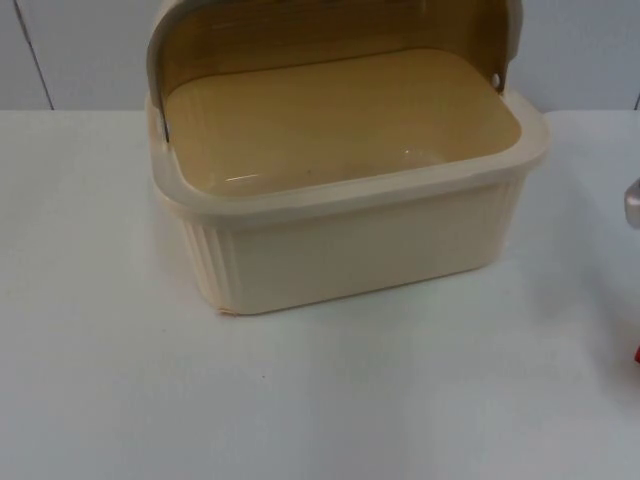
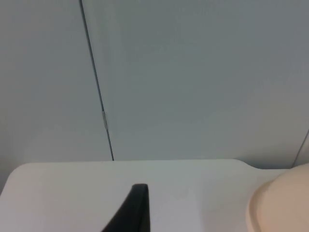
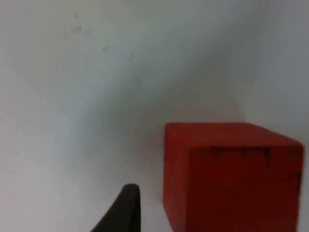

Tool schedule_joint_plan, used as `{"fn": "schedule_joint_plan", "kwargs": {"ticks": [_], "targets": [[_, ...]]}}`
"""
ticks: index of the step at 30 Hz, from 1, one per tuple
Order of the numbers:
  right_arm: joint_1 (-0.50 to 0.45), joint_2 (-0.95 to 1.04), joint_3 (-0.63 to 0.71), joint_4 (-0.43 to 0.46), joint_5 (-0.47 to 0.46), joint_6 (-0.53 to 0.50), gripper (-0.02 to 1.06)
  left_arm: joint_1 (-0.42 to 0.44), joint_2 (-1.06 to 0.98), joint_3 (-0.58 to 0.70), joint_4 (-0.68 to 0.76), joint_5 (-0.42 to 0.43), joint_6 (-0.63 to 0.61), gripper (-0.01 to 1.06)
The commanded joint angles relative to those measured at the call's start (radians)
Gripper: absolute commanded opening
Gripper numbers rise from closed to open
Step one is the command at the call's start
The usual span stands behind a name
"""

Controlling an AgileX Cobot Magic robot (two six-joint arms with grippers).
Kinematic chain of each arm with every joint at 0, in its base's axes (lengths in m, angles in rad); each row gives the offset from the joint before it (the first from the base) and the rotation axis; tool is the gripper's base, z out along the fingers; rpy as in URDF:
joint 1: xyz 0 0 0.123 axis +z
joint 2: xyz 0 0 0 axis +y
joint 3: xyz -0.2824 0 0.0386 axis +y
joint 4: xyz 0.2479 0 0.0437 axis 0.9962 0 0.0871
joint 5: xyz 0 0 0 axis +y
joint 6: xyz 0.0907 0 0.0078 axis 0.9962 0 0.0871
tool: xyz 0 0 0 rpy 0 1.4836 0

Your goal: Open the box lid with the left hand, place the block into the box with the right hand, then close the box lid with the left hand.

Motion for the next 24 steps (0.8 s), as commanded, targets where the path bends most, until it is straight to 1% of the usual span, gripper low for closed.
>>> {"fn": "schedule_joint_plan", "kwargs": {"ticks": [1,8,9,10,12,13,14,16,17,19,24], "targets": [[0.002,0.049,0.001,0.02,-0.025,-0.017,1.05,0.001,-0.005,-0.001,0.002,-0.003,-0.004,1.04],[0.002,0.095,0.001,0.02,-0.037,-0.017,1.04,0.001,-0.005,-0.001,0.015,-0.003,-0.004,1.04],[0.002,0.1,0.001,0.021,-0.042,-0.017,1.01,0.001,-0.005,-0.001,0.018,-0.001,-0.004,1.04],[0.002,0.1,0.001,0.021,-0.049,-0.017,0.94,0.001,-0.005,-0.001,0.018,-0.001,-0.004,1.04],[0.002,0.1,0.001,0.021,-0.054,-0.008,0.68,0.001,-0.005,-0.001,0.018,0.001,-0.004,1.04],[0.002,0.1,0.001,0.021,-0.054,-0.008,0.68,0.001,-0.005,-0.001,0.018,0.001,-0.004,1.04],[0.002,0.1,0.001,0.018,-0.056,-0.002,0.49,0.001,-0.005,-0.001,0.02,0.001,-0.004,1.04],[-0.002,0.1,0.001,0.016,-0.054,0.037,0.05,0.001,-0.005,-0.001,0.02,0.001,-0.004,1.04],[-0.002,0.1,0.001,0.009,-0.05,0.074,0.0,0.001,-0.005,-0.001,0.02,0.001,-0.004,1.04],[-0.002,0.1,0.001,-0.015,-0.048,0.104,0.0,0.001,-0.005,-0.001,0.02,0.003,-0.004,1.04],[-0.002,0.046,-0.002,-0.015,-0.043,0.127,0.0,0.001,-0.005,-0.001,0.022,0.003,-0.004,1.04]]}}
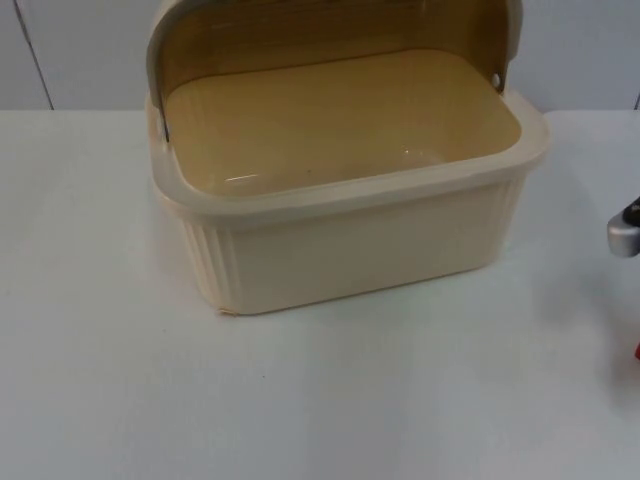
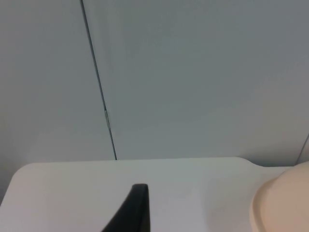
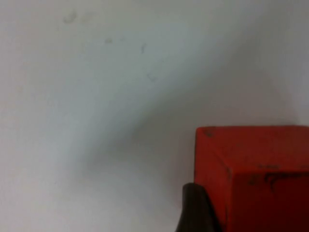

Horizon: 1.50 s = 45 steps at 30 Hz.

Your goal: Open the box lid with the left hand, place the block into the box with the right hand, then close the box lid with the left hand.

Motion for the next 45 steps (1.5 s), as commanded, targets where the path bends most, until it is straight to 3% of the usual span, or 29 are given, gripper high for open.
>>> {"fn": "schedule_joint_plan", "kwargs": {"ticks": [1,7,13,21,25,27,33,35,38,39,45], "targets": [[-0.002,-0.038,-0.002,-0.008,0.004,0.013,0.0,0.001,-0.005,-0.001,0.007,-0.001,-0.004,1.04],[-0.002,-0.221,-0.002,0.003,0.015,0.036,0.0,0.001,-0.005,-0.001,0.007,-0.001,-0.004,1.04],[0.0,-0.51,-0.002,0.003,0.015,0.141,0.0,0.001,-0.005,-0.001,0.005,-0.001,-0.004,1.04],[0.0,-0.706,-0.002,0.056,0.036,0.261,0.0,0.001,-0.005,-0.001,0.005,-0.001,-0.004,1.04],[0.0,-0.752,0.0,0.056,0.049,0.476,0.0,0.001,-0.005,-0.001,0.005,-0.001,-0.004,1.04],[0.0,-0.755,0.0,0.056,0.056,0.512,0.0,0.001,-0.005,-0.001,0.005,-0.001,-0.004,1.04],[0.0,-0.757,0.0,0.048,0.037,0.497,0.0,0.001,-0.005,-0.001,0.005,-0.001,-0.004,1.04],[0.014,-0.757,0.0,0.048,0.007,0.438,0.0,0.001,-0.005,-0.001,0.005,-0.001,-0.004,1.04],[0.082,-0.755,0.0,0.048,-0.065,0.32,0.0,0.001,-0.005,-0.001,0.005,-0.001,-0.004,1.04],[0.082,-0.755,0.0,0.048,-0.065,0.32,0.0,0.001,-0.005,-0.001,0.005,-0.001,-0.004,1.04],[0.189,-0.665,0.0,0.048,-0.263,0.315,0.0,0.001,-0.005,-0.001,0.005,-0.001,-0.004,1.04]]}}
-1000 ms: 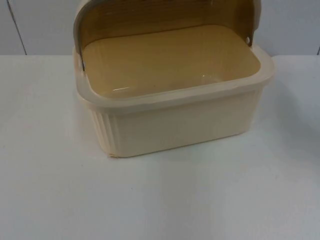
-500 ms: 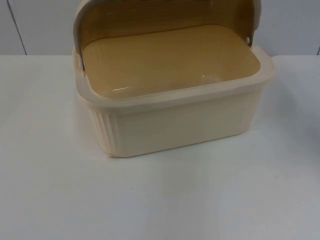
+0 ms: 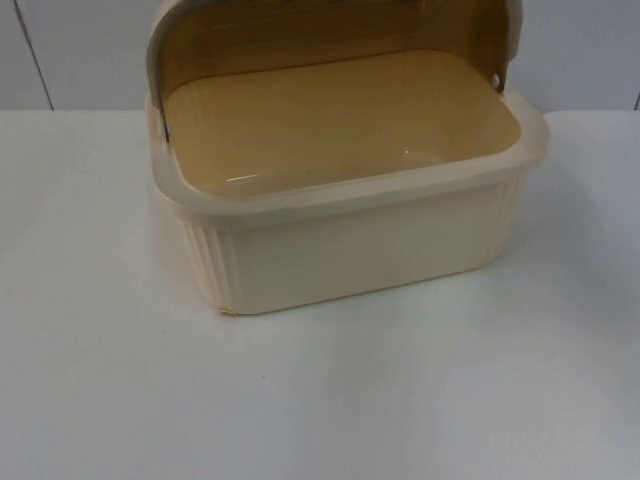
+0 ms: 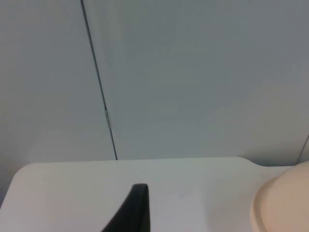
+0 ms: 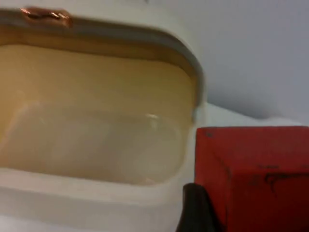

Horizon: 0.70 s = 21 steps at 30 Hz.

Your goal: Open the box lid with the left hand, place the block into the box with the right hand, then close the box lid with the left hand.

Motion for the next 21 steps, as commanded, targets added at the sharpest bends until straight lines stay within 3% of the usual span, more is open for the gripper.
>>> {"fn": "schedule_joint_plan", "kwargs": {"ticks": [1,4,5,9,21], "targets": [[0.023,0.045,-0.002,-0.003,-0.103,-0.011,0.0,0.001,-0.005,-0.001,0.001,-0.001,-0.004,1.04],[0.032,0.161,-0.004,-0.003,-0.237,-0.007,0.0,0.001,-0.005,-0.001,0.001,-0.001,-0.004,1.04],[0.032,0.161,-0.004,-0.003,-0.237,-0.007,0.0,0.001,-0.005,-0.001,0.001,-0.001,-0.004,1.04],[0.033,0.325,-0.011,-0.003,-0.465,-0.004,0.0,0.001,-0.005,-0.001,0.0,0.001,-0.004,1.04],[0.078,0.581,-0.185,-0.006,-0.487,-0.011,0.0,0.001,-0.005,-0.001,0.002,0.006,-0.004,1.04]]}}
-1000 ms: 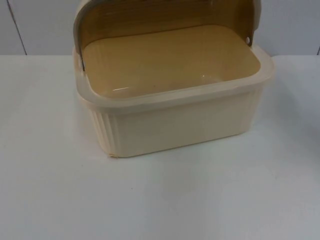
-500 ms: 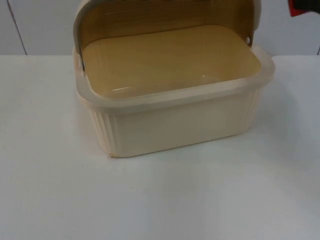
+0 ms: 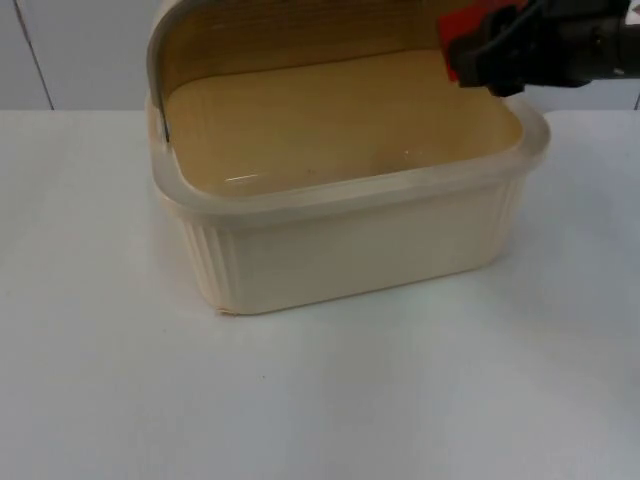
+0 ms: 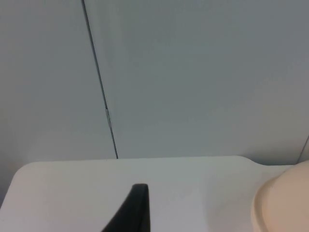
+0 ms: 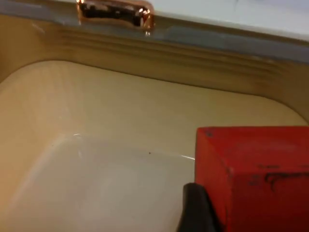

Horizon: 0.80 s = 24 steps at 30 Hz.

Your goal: Open the box lid with the left hand, place the block into the box with the right hand, then close the box lid with the left hand.

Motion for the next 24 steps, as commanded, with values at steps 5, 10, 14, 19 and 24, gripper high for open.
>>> {"fn": "schedule_joint_plan", "kwargs": {"ticks": [5,10,14,19,24], "targets": [[0.007,0.118,-0.125,-0.006,0.029,-0.006,0.0,0.001,-0.005,-0.001,0.002,0.002,-0.004,1.04],[0.02,0.182,-0.183,-0.006,0.032,-0.026,0.0,0.001,-0.005,-0.001,0.002,0.002,-0.004,1.04],[0.04,0.204,-0.185,-0.006,0.028,-0.032,0.0,0.001,-0.003,-0.001,0.004,0.002,-0.004,1.04],[0.052,0.239,-0.187,-0.006,0.022,-0.032,0.0,0.001,-0.003,-0.001,0.004,0.002,-0.004,1.04],[0.052,0.288,-0.208,-0.003,0.022,-0.032,0.0,0.001,-0.003,-0.001,0.004,0.002,-0.004,1.04]]}}
